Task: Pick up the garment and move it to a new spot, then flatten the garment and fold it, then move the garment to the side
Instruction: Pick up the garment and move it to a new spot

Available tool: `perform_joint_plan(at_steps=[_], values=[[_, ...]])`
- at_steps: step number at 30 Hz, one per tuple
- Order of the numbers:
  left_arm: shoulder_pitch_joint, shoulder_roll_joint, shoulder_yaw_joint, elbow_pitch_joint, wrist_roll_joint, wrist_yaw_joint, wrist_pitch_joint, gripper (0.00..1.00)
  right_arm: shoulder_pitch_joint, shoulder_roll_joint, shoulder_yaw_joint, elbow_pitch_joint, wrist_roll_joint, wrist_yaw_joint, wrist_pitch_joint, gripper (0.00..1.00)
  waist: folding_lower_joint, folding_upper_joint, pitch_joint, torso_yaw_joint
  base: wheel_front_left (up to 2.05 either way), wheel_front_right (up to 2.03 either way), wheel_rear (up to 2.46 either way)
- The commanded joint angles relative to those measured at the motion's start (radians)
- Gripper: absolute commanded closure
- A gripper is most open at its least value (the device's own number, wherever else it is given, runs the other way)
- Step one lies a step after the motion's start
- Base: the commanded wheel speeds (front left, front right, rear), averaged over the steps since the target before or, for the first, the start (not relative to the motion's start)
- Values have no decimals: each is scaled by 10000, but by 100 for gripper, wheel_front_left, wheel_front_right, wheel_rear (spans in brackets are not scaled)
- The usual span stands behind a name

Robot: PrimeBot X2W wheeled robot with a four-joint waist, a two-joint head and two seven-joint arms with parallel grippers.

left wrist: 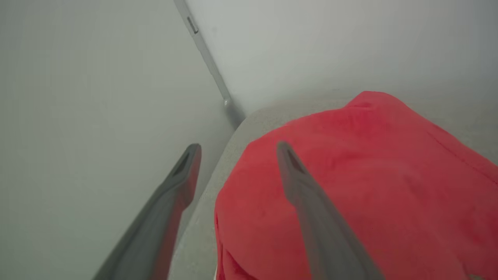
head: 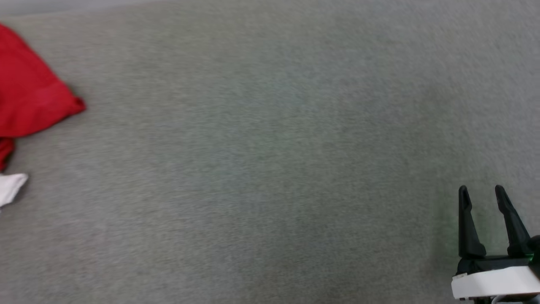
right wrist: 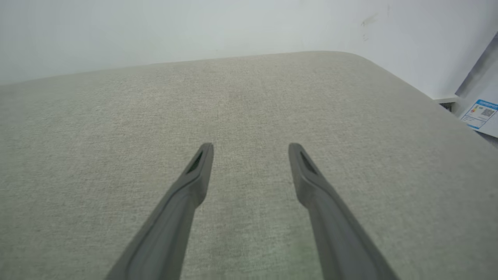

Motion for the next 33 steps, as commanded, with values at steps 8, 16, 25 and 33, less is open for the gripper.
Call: perform_joint_plan(at_steps=[8, 16, 25, 33], values=[[-1478, 1140, -1007, 1842, 135, -50, 4642, 0, -297, 166, 49, -59, 175, -7, -23, 0, -2, 0, 1222, -1179, 0, 0, 0], [-1588, 1343, -1354, 1184, 259, 199, 6959, 0, -442, 167, 89, -364, 215, -8, -23, 0, -2, 0, 1930, -1335, 0, 0, 0], [-869, 1234, -1781, 977, -27, 39, 8486, 100, -494, 168, -132, -613, 78, -7, -23, 0, -2, 0, 2330, -1095, 0, 0, 0], [-1447, 1858, -2587, 252, -694, -72, 7921, 100, -359, 164, -188, -449, 180, -7, -23, 0, -2, 0, 1552, -637, 0, 0, 0]])
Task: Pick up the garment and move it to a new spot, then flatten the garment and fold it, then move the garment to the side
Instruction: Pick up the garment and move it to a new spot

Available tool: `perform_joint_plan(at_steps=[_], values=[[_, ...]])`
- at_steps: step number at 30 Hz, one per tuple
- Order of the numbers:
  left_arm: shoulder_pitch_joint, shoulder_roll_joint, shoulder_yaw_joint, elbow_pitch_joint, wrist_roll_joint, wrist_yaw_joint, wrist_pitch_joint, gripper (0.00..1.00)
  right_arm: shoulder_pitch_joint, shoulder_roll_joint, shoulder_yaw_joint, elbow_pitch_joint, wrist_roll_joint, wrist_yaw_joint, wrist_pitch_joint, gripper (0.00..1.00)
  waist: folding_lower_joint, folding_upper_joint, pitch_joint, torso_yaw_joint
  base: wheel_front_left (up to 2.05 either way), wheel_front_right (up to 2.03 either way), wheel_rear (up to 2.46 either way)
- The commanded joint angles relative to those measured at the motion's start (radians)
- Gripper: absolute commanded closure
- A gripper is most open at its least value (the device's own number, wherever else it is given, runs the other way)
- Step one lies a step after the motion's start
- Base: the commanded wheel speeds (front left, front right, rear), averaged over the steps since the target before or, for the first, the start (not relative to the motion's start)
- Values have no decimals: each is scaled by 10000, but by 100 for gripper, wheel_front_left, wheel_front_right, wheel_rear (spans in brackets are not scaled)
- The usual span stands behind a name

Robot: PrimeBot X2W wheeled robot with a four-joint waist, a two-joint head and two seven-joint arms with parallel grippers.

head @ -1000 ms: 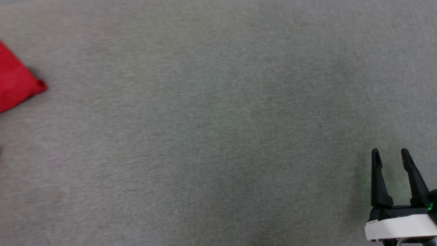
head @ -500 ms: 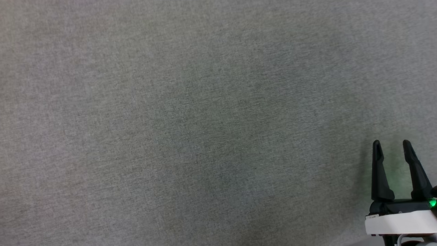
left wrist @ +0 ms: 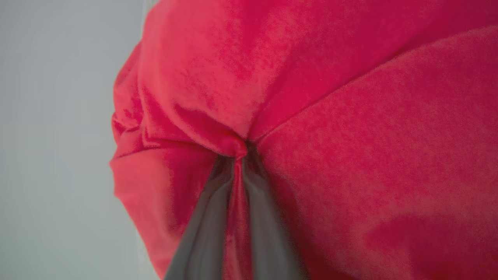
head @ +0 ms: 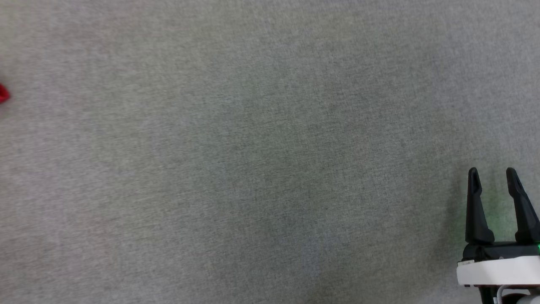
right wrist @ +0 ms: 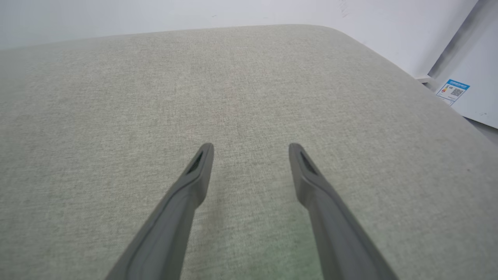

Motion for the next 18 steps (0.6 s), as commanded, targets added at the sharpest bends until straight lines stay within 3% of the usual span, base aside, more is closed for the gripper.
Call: perform_joint_plan(at_steps=[1, 8, 15, 18], values=[[-8, -91, -163, -59, -103, -24, -19, 100, 33, 20, -27, 36, 71, -9, -23, 0, -1, 0, -294, 222, 0, 0, 0], [-773, 850, -2787, -1822, -1563, -13, 36, 100, 326, 13, -228, 356, 171, -10, -23, 0, -1, 0, -1537, 782, 0, 0, 0], [-1953, 1823, -5448, -4210, -3235, -16, 918, 100, 697, 15, -446, 641, 359, -10, -23, 0, -1, 0, -2664, 823, 0, 0, 0], [-2729, 1810, -6542, -5438, -3944, -18, 1408, 100, 838, 15, -369, 777, 448, -10, -23, 0, -1, 0, -3009, 653, 0, 0, 0]])
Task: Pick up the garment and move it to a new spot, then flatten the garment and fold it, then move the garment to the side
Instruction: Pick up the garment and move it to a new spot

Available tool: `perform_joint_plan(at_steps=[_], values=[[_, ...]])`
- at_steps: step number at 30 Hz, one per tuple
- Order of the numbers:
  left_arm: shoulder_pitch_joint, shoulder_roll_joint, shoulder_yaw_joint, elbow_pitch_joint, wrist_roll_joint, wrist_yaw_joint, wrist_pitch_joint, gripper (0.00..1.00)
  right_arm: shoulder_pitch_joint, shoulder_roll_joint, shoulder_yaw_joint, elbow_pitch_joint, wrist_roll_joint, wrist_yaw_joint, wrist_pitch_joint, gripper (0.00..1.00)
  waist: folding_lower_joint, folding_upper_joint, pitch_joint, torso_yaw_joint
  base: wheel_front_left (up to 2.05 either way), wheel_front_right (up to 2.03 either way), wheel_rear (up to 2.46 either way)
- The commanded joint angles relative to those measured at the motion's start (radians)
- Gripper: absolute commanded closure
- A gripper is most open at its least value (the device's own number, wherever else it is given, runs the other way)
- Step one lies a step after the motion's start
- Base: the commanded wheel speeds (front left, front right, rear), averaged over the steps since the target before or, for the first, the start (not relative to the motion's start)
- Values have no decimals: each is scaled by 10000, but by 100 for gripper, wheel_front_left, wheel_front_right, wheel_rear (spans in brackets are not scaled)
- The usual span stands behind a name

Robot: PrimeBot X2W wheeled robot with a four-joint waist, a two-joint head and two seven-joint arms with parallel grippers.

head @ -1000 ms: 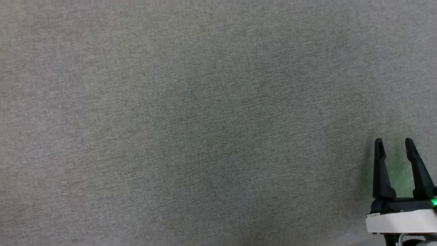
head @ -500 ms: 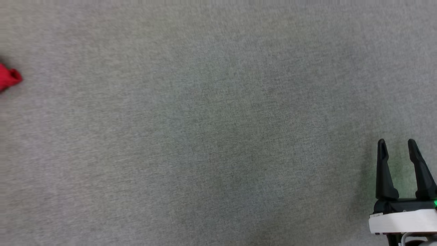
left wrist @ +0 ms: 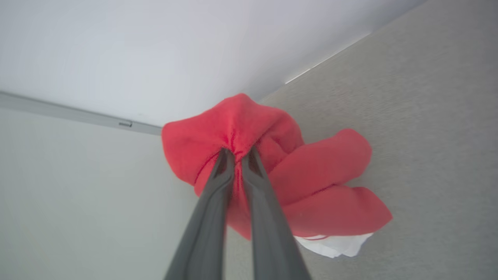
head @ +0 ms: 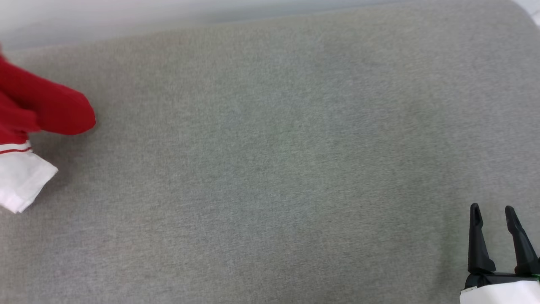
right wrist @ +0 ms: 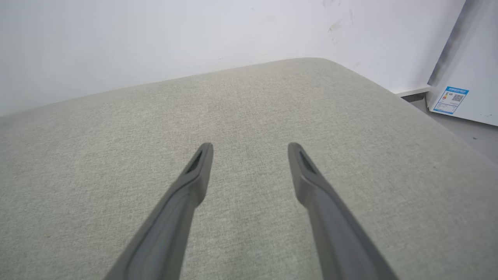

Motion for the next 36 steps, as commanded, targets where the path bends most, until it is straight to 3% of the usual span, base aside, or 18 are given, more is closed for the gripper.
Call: perform_joint_plan(at_steps=[1, 8, 14, 15, 16, 20, 24, 25, 26, 27, 36], values=[[-242, -143, -195, -204, -148, 9, 160, 100, 92, 0, 9, 39, 24, -10, -23, 0, 1, 0, -318, -159, 0, 0, 0], [-2210, -1197, -2313, -1651, -1292, 9, 1426, 100, 373, 0, 101, 131, 361, -10, -23, 0, 1, 0, -784, -1034, 0, 0, 0], [-2547, -2642, -3440, -1218, -2032, 8, 1693, 100, 509, 5, 231, 282, 519, -9, -21, 0, 1, 0, -729, -1873, 0, 0, 0], [-1767, -3307, -3815, -563, -2394, 106, 1371, 100, 500, 7, 330, 356, 617, -9, -23, 0, 1, 0, -659, -2274, 0, 0, 0], [-1484, -3539, -3880, -335, -2484, 184, 1144, 100, 493, 8, 384, 384, 626, -9, -21, 0, 1, 0, -636, -2388, 0, 0, 0], [-74, -4235, -3986, 857, -2856, 590, 62, 100, 311, 7, 672, 423, 716, -9, -22, 0, 1, 0, -514, -2908, 0, 0, 0], [1141, -4618, -3812, 2066, -3222, 689, -1274, 100, 147, 8, 1048, 419, 698, -9, -22, 0, 1, 0, -419, -3436, 0, 0, 0], [1411, -4598, -3813, 2348, -3276, 640, -1495, 87, 85, -4, 1099, 377, 729, -12, -22, 0, 1, 0, -359, -3560, 0, 0, 0], [1626, -4577, -3781, 2609, -3345, 658, -1675, 49, 56, -2, 1121, 289, 744, -10, -22, 0, 1, 0, -313, -3655, 0, 0, 0], [1745, -4596, -3708, 2852, -3429, 724, -1805, 0, 51, -1, 1101, 212, 764, -10, -22, 0, 1, 0, -276, -3707, 0, 0, 0], [1052, -5450, -3097, 2976, -3571, 494, -3451, 0, 246, 1, 758, 47, 489, -9, -22, 0, 1, 0, -429, -2952, 0, 0, 0]])
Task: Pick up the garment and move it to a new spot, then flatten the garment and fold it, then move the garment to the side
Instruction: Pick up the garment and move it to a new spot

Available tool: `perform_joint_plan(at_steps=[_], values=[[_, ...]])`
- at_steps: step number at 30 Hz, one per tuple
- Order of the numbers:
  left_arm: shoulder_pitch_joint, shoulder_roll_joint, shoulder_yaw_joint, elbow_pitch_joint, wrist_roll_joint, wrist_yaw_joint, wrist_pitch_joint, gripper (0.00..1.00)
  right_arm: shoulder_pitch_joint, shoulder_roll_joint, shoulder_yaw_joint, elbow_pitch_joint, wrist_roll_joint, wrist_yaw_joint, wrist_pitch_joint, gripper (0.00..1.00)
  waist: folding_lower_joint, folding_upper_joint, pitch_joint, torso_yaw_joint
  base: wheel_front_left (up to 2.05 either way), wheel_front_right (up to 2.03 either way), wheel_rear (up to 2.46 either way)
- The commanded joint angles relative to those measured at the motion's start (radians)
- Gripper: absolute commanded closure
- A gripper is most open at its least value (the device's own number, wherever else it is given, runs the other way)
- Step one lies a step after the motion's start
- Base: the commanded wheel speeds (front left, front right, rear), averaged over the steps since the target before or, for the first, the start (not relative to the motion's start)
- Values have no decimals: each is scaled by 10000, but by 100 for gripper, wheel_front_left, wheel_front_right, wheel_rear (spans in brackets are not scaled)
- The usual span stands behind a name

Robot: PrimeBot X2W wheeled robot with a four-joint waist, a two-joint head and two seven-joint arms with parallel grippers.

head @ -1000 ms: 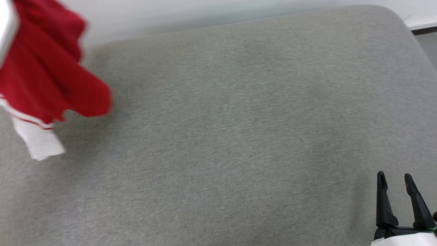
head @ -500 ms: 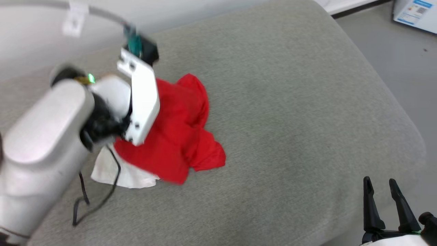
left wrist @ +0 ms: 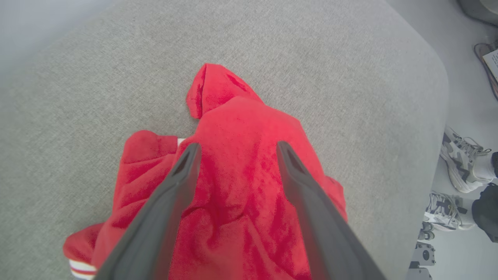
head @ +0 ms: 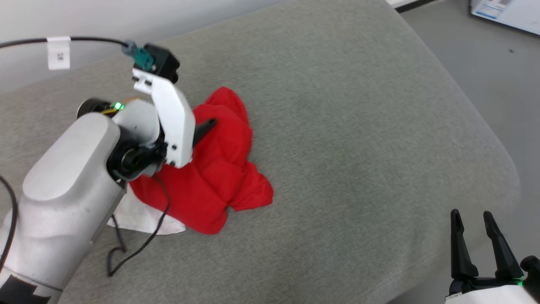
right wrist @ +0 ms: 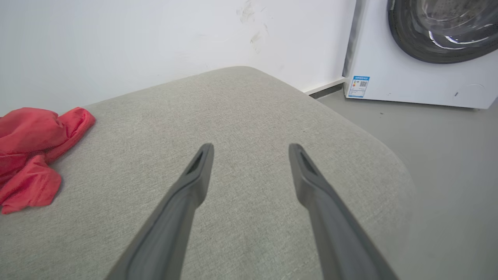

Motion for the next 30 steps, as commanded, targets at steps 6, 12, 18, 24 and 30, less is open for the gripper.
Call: perform_joint_plan(at_steps=[6, 12, 18, 24, 30], values=[[-208, -303, 901, -1144, 45, -270, -2547, 0, 136, -2, -247, -150, -430, -7, -22, 0, 0, 0, -642, 1171, 0, 0, 0], [933, 57, 1325, -2364, 853, -404, -5606, 0, 412, -3, -412, -267, -908, -7, -22, 0, 0, 0, -1277, 2299, 0, 0, 0], [3138, 492, 1613, -2964, 1650, -72, -8413, 0, 689, -339, -423, -314, -988, -7, -22, 0, 0, 0, -1906, 3374, 0, 0, 0], [5029, 760, 2013, -3147, 2254, 522, -9289, 0, 958, -594, -477, -402, -1030, -7, -22, 0, 0, 0, -2335, 4125, 0, 0, 0], [7580, -75, 3518, -4311, 3119, 724, -9361, 0, 1357, -594, -733, -561, -1098, -7, -22, 0, 0, 0, -2697, 4792, 0, 0, 0]])
